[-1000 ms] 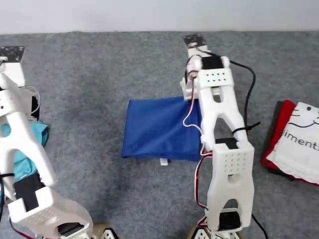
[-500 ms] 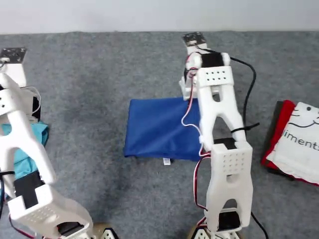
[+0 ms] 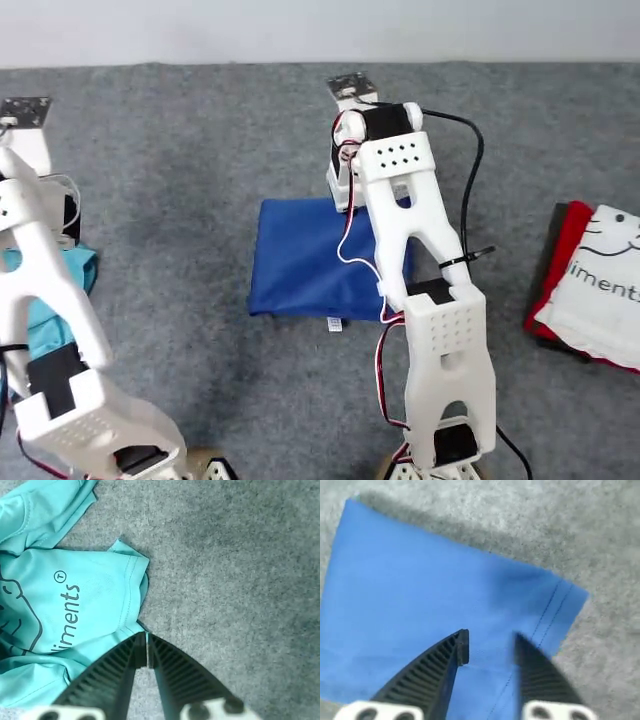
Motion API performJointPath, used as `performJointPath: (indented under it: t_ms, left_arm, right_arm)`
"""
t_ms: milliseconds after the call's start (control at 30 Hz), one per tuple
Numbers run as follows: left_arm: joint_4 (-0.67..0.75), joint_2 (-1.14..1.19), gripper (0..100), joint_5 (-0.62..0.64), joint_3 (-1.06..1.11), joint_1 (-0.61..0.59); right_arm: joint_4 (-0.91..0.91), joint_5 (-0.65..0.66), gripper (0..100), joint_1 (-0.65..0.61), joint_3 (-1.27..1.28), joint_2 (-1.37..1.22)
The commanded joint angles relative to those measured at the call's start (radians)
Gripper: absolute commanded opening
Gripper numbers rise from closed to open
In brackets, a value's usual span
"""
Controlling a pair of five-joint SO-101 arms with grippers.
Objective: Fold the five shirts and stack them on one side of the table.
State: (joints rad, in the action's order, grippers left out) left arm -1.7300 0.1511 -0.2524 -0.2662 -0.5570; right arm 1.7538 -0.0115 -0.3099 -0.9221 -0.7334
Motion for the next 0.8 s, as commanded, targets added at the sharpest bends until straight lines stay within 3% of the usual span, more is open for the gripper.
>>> performJointPath:
  t_ms: [0, 267, 633, 767]
  left_arm:
    - [-0.002, -0.008, 2, -0.005, -0.005, -0.002]
    - [0.000, -0.008, 2, -0.006, -0.005, -0.002]
    - [0.000, -0.008, 2, -0.006, -0.005, -0.002]
    - [0.000, -0.006, 2, -0.006, -0.005, 0.000]
  right_arm:
    - [0.039, -0.124, 32.7, 0.001, -0.032, 0.012]
    - [-0.004, -0.236, 35.9, 0.007, 0.008, -0.090]
    - [-0.048, -0.276, 35.6, 0.002, 0.006, -0.318]
    - [-0.041, -0.270, 23.9, 0.002, -0.017, -0.331]
